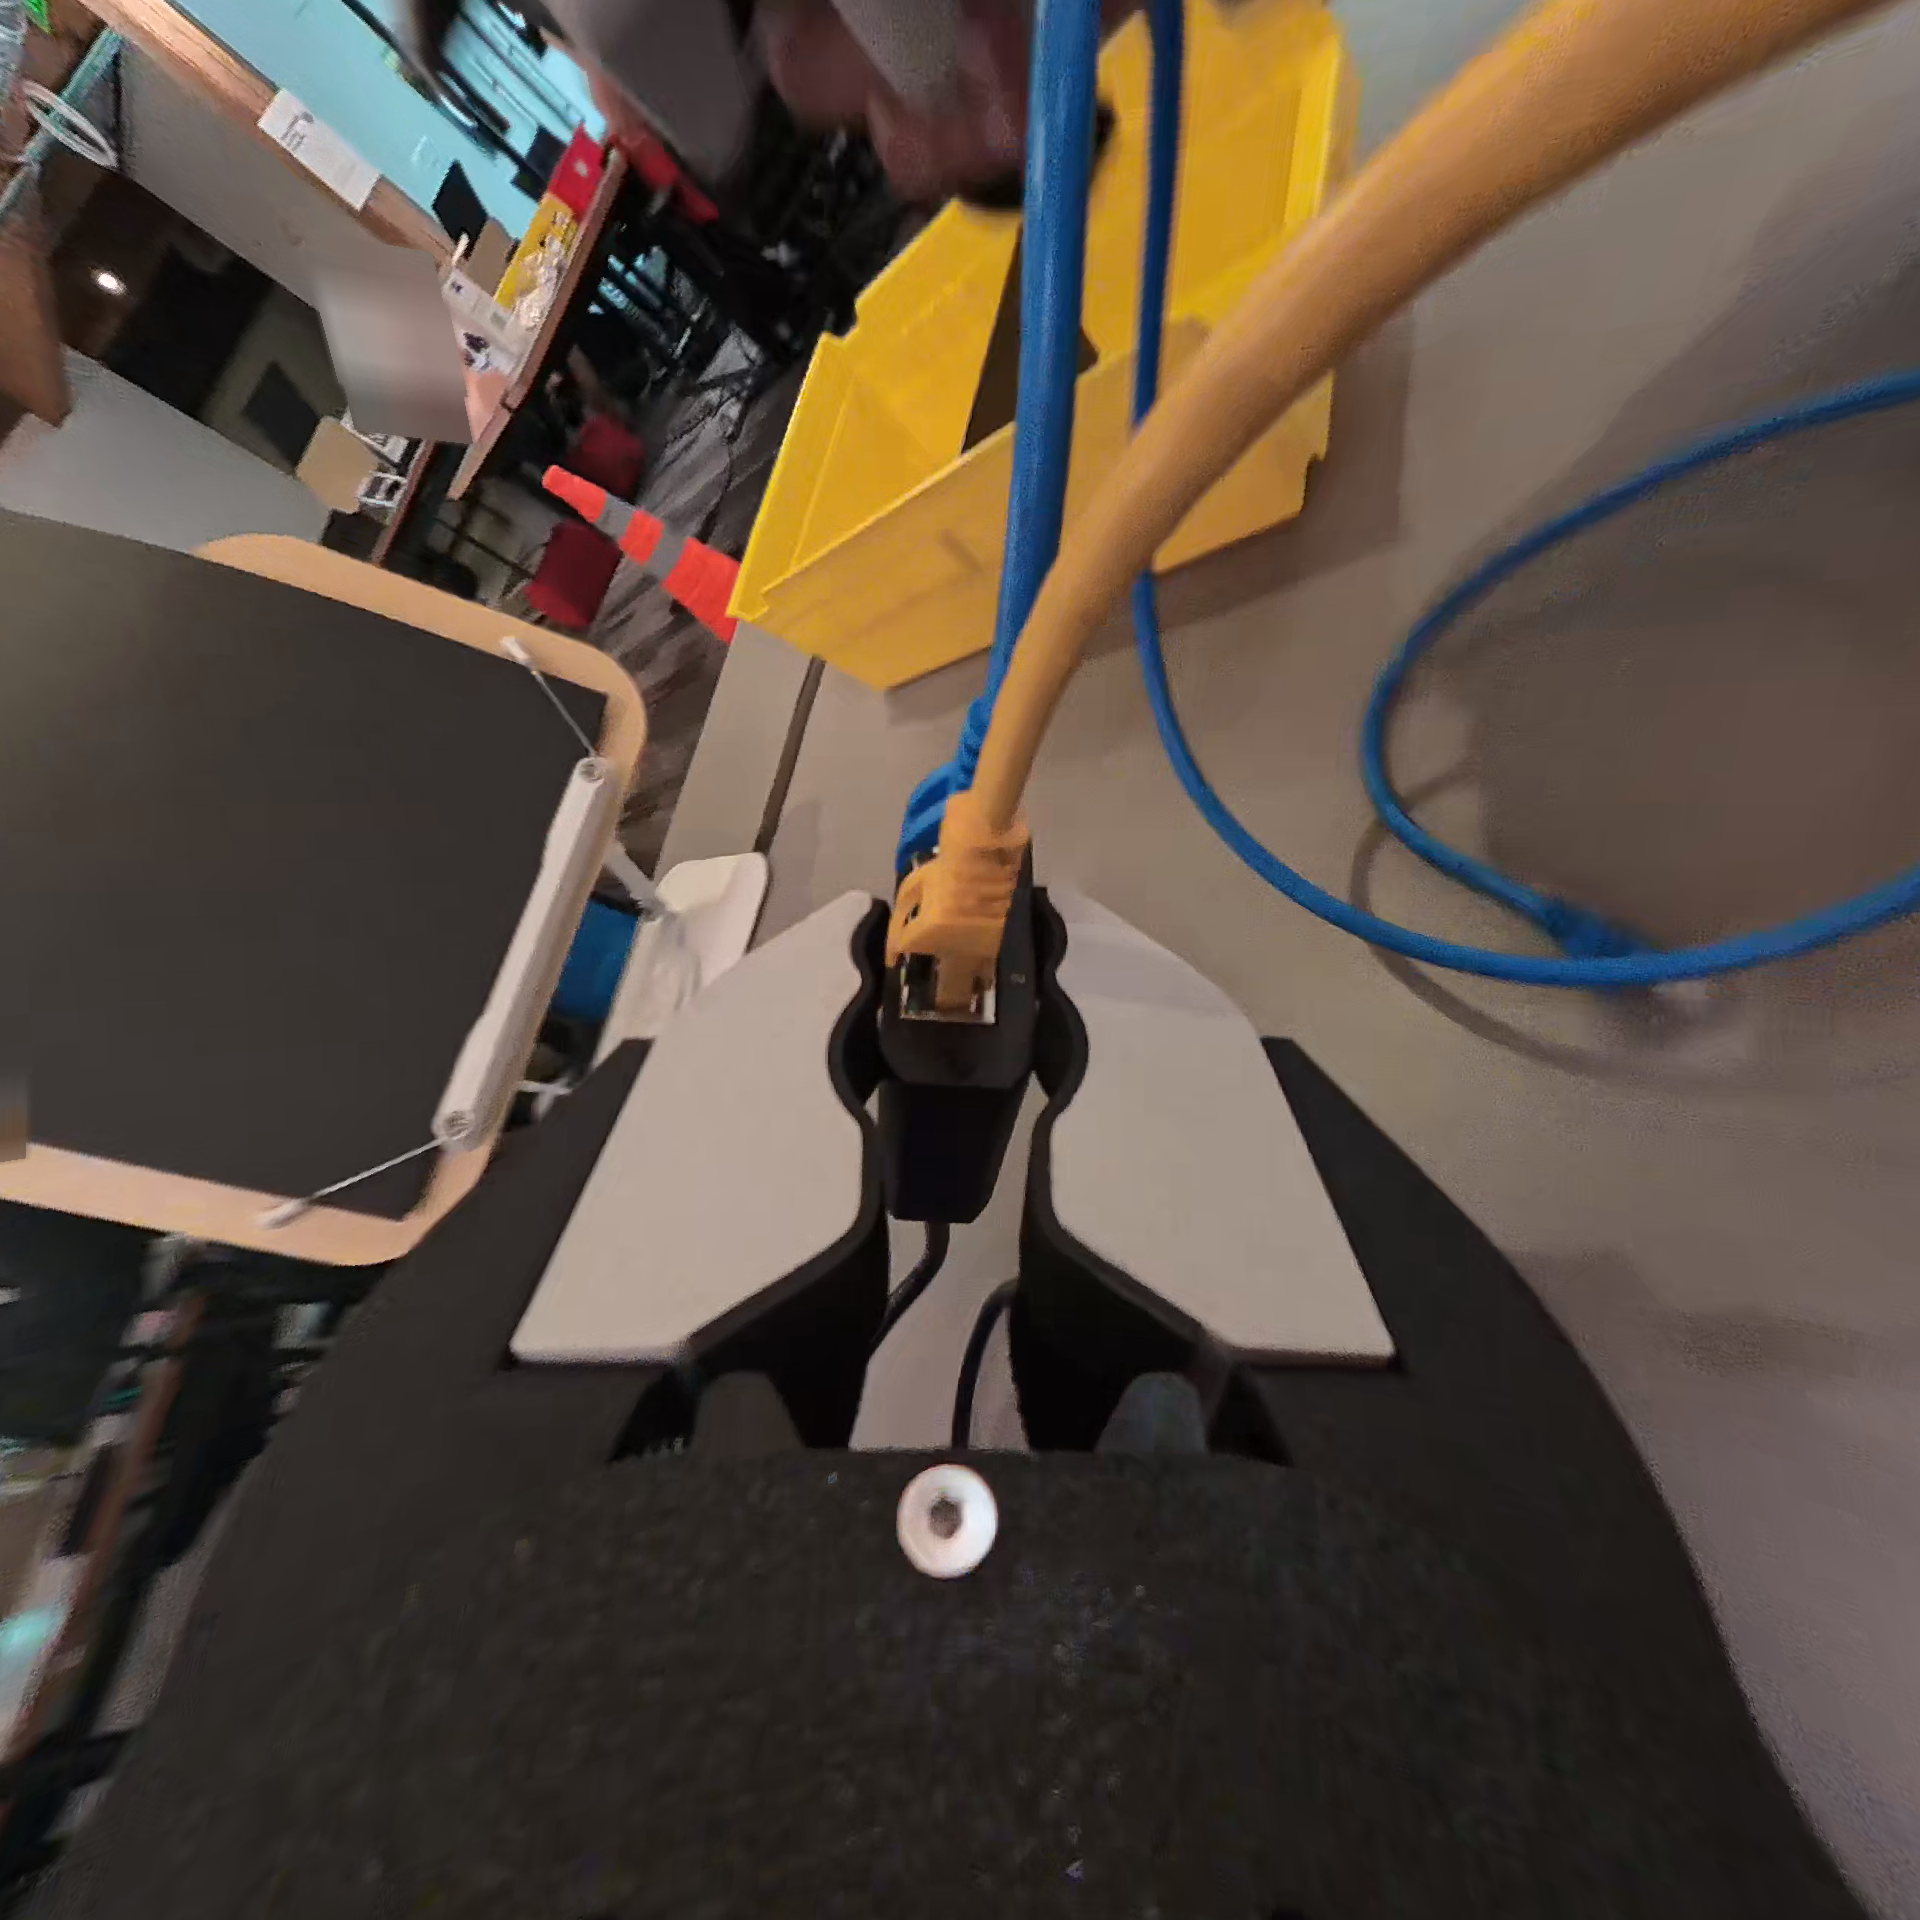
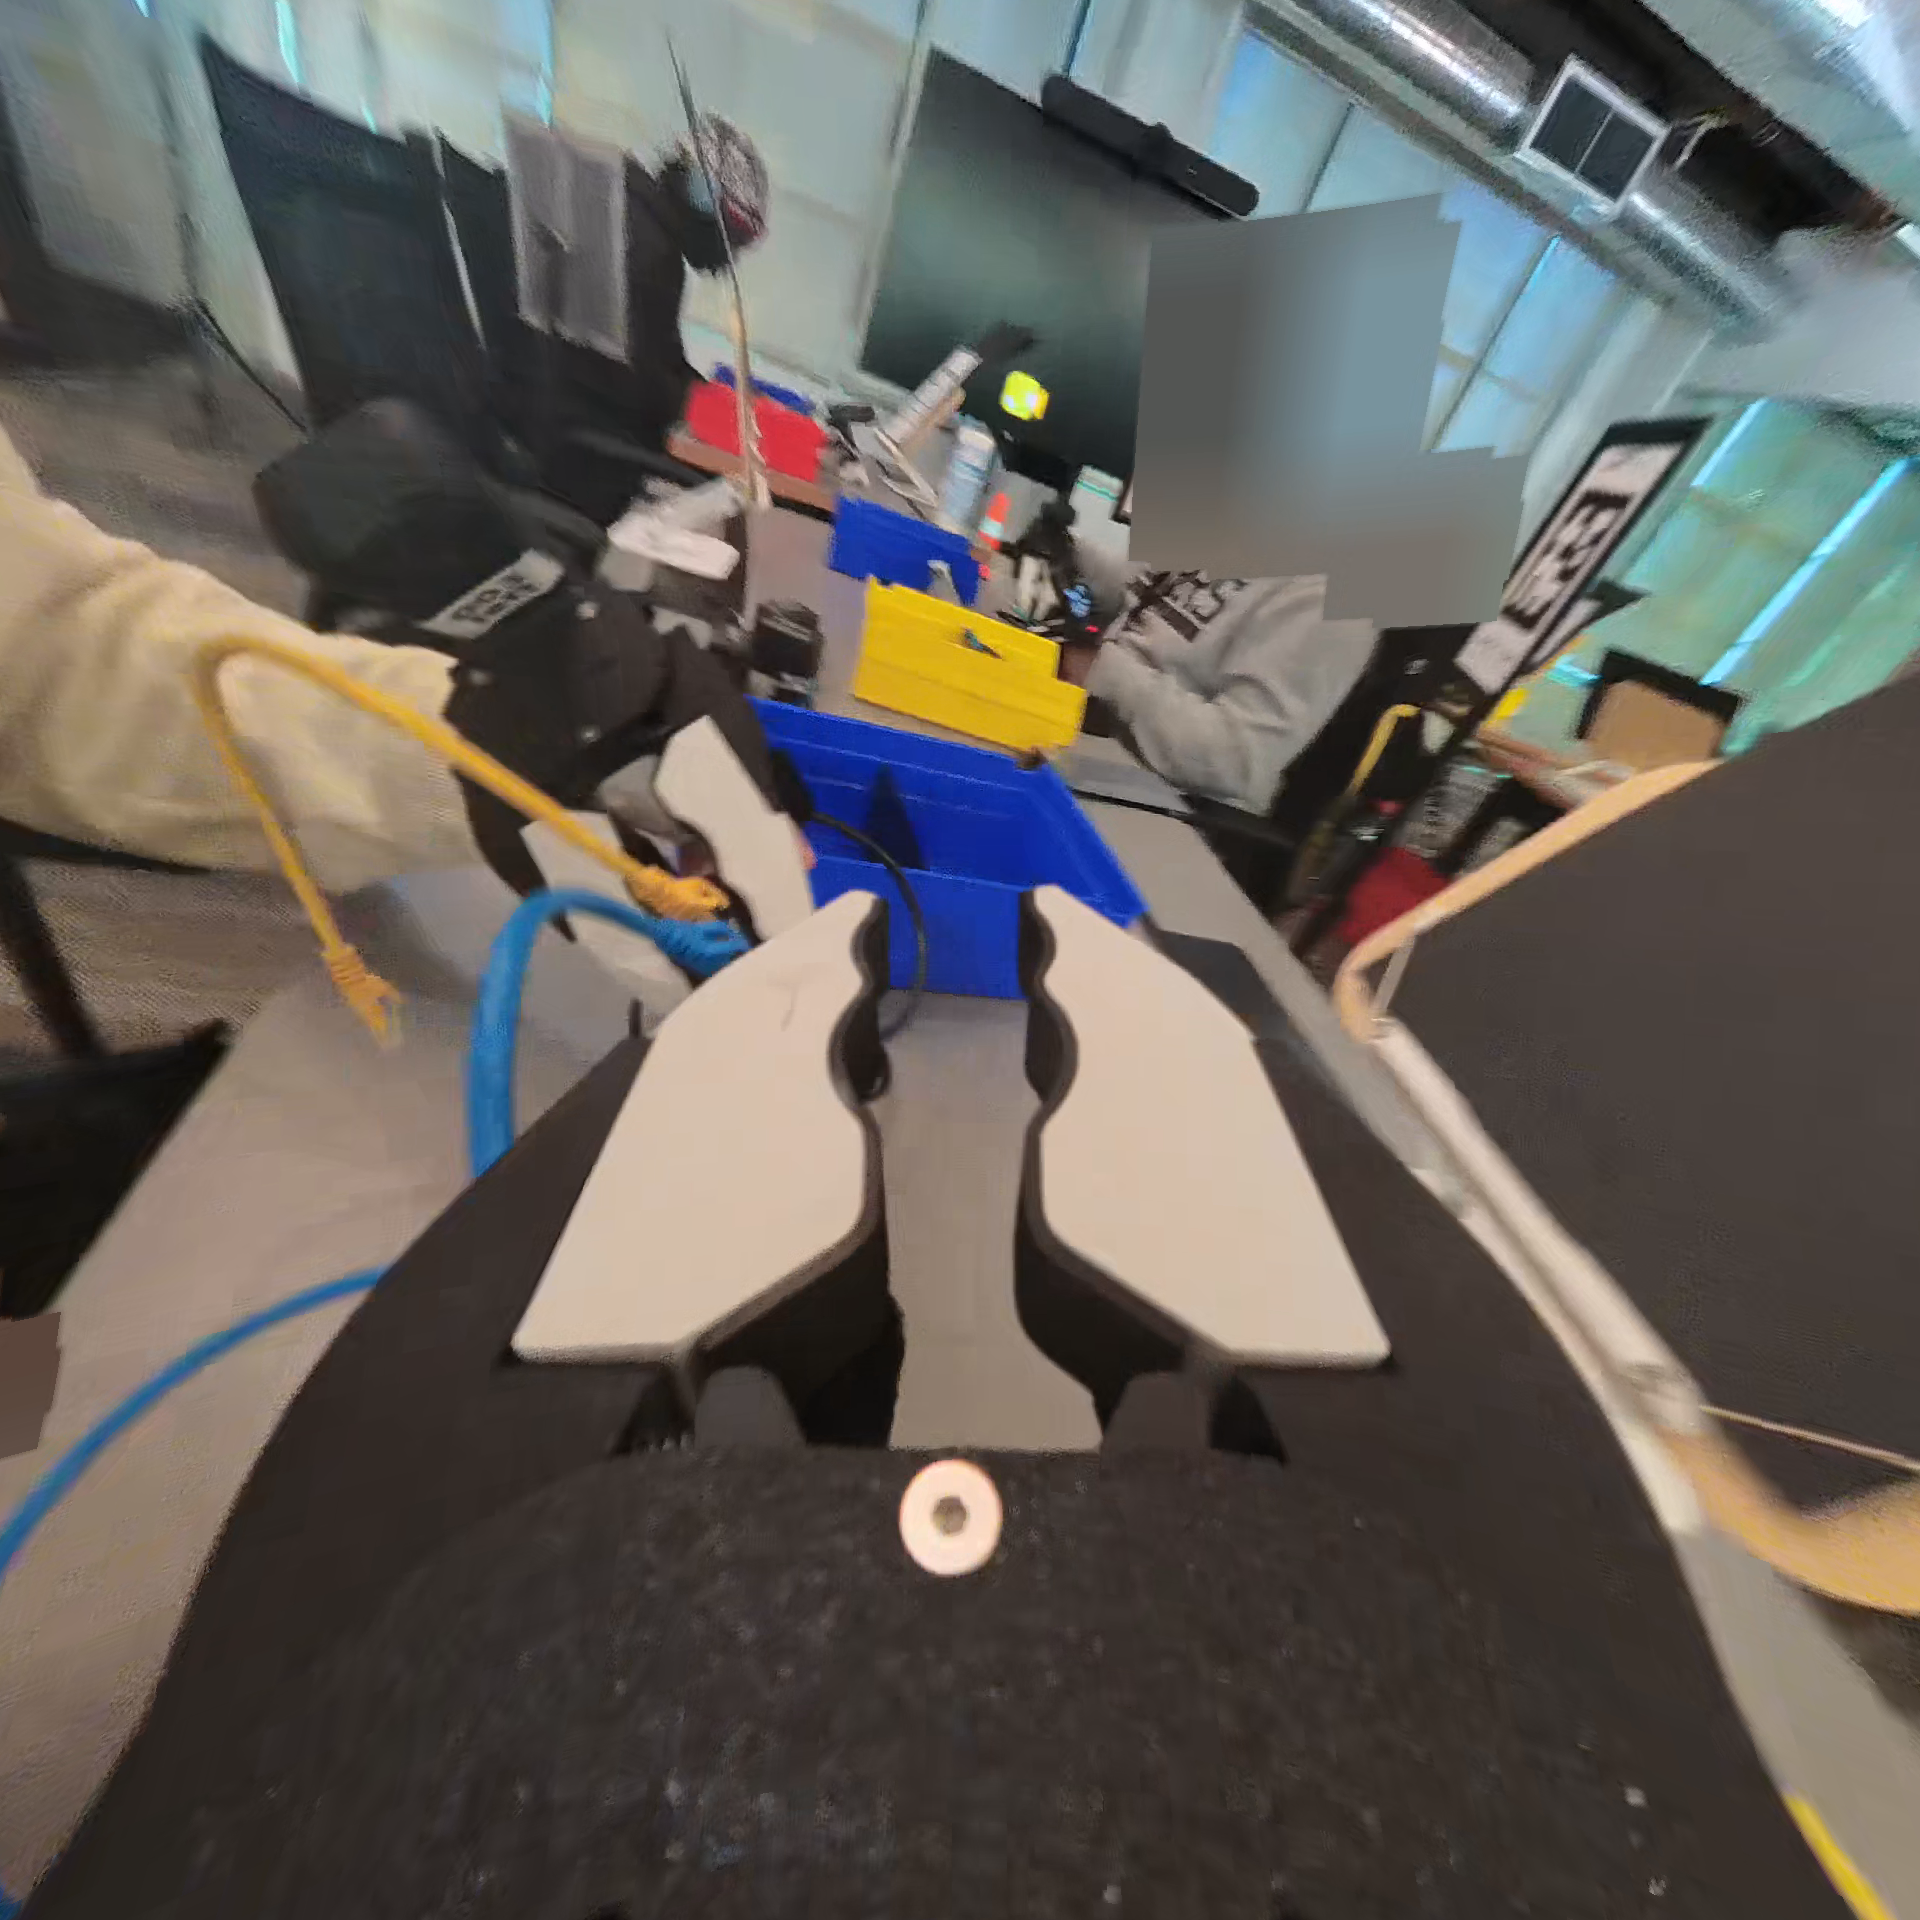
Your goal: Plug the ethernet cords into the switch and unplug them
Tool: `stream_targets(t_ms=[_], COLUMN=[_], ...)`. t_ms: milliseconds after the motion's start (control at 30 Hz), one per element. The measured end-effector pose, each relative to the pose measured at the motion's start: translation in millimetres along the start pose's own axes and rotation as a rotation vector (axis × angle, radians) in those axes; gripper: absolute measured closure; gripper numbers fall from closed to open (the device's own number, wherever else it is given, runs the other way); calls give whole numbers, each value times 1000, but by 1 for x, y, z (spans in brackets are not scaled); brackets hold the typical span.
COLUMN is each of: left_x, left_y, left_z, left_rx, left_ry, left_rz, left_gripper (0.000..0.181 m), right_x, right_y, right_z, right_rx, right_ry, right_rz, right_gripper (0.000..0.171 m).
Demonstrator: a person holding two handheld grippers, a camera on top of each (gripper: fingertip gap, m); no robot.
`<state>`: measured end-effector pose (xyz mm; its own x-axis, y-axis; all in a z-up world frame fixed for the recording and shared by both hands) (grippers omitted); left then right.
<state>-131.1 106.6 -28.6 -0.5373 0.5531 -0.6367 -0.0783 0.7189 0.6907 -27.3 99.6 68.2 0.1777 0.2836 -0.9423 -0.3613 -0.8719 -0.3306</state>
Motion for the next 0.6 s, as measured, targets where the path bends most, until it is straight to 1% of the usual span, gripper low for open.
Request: stream_targets(t_ms=[67,100,133,200,233,333,367,467,500,533,600], left_x=[1,-1,-5,-13,-18,-25,-25,-26,-25,-22,-22], left_y=[-5,-8,-11,-13,-12,-9,-9,-7,-7,-5,-2], left_z=[3,4,4,2,1,-1,-1,0,0,1,1], left_rx=[-29,-25,-14,0,1,13,22,46,45,34,24], left_ry=[23,16,2,-36,-58,-76,-77,-96,-77,-46,-47], left_rz=[70,78,71,44,30,-23,-45,-119,-117,-101,-102], left_gripper=[156,156,156,157,157,156,156,156,156,156,157], right_x=[-18,-20,-15,10,21,38,38,37,40,41,40], right_y=[-1,2,7,22,29,58,63,72,73,69,64], right_z=[-7,-5,0,15,23,39,44,59,63,67,69], right_rx=[0,-21,-49,-145,-186,-333,-332,-288,-286,-250,-231], right_ry=[90,154,230,348,363,306,302,288,299,309,314], right_rz=[-110,-181,-259,-361,-378,-357,-365,-424,-433,-442,-467], right_gripper=[148,148,147,142,141,144,139,140,147,154,157])
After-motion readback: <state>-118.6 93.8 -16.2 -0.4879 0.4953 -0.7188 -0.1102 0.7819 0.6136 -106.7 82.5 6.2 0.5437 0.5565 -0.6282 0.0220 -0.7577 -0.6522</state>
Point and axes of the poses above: each gripper's, where its closed fingertips meet, z out along the fingers, x out of its underside, y = z × x across the jaws, the point moved 2 cm from there along -z, back along the fingers, and after that the axes turned 3 degrees about -x, right-handed, at the moved point
